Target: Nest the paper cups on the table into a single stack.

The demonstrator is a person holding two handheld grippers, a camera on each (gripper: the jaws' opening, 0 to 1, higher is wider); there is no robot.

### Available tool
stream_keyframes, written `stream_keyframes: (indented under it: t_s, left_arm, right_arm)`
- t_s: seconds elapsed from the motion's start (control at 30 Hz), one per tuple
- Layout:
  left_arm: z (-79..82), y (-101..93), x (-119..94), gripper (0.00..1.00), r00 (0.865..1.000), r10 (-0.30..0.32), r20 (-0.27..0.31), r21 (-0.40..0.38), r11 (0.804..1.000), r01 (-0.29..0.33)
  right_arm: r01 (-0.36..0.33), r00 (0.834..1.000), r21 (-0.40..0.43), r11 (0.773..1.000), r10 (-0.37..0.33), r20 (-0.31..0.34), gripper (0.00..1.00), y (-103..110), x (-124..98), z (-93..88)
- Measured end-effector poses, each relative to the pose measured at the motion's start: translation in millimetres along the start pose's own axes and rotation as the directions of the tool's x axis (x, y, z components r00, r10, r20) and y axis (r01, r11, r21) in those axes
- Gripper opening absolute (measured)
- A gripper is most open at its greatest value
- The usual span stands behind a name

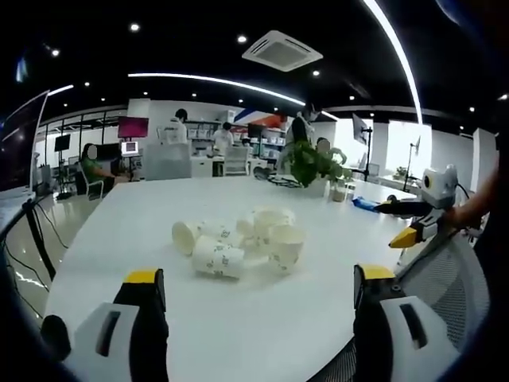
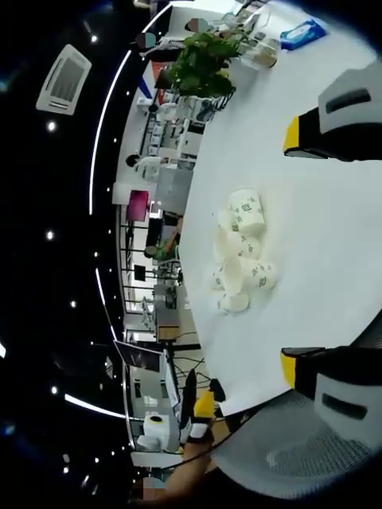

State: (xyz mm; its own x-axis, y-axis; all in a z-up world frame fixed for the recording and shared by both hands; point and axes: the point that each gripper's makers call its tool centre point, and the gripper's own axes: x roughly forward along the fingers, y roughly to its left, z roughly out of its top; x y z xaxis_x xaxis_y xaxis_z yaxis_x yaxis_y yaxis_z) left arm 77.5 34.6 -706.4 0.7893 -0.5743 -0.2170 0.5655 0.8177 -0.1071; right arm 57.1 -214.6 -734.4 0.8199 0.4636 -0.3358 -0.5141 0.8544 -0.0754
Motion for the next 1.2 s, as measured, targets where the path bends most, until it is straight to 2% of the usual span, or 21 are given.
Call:
stream_keyframes:
  t_s: [0.37, 0.57, 0.7, 0.83, 1.2]
  left_arm:
    - [0.4, -1.4, 1, 0.99, 1.0, -0.011, -0.003, 0.02, 1.0, 0.011]
    - [-5.8, -6.8, 3, 0.99, 0.998, -0.041, -0.036, 0.01, 0.999, 0.042]
    - [-5.6, -7.2, 3, 0.99, 0.998, -0.042, -0.036, 0.014, 0.999, 0.043]
    - [-10.7, -8.6, 4, 0.99, 0.997, -0.049, -0.068, 0.011, 0.999, 0.049]
    - [-18.9, -23.1, 6, 0.99, 0.984, -0.13, -0.122, 0.01, 0.991, 0.132]
  right_arm:
    - [0.0, 1.0, 0.005, 1.0, 0.0, -0.007, 1.0, -1, 0, -1.0]
    - [-0.004, 1.0, 0.006, 1.0, 0.004, -0.011, 1.0, 0, 1, -1.3]
    - [-0.008, 1.0, 0.004, 1.0, 0.008, -0.013, 1.0, 1, 1, -1.5]
    - [-0.007, 1.0, 0.006, 1.0, 0.007, -0.013, 1.0, 1, 1, -1.4]
    - [0.004, 1.0, 0.009, 1.0, -0.004, -0.011, 1.0, -3, 1, -2.2]
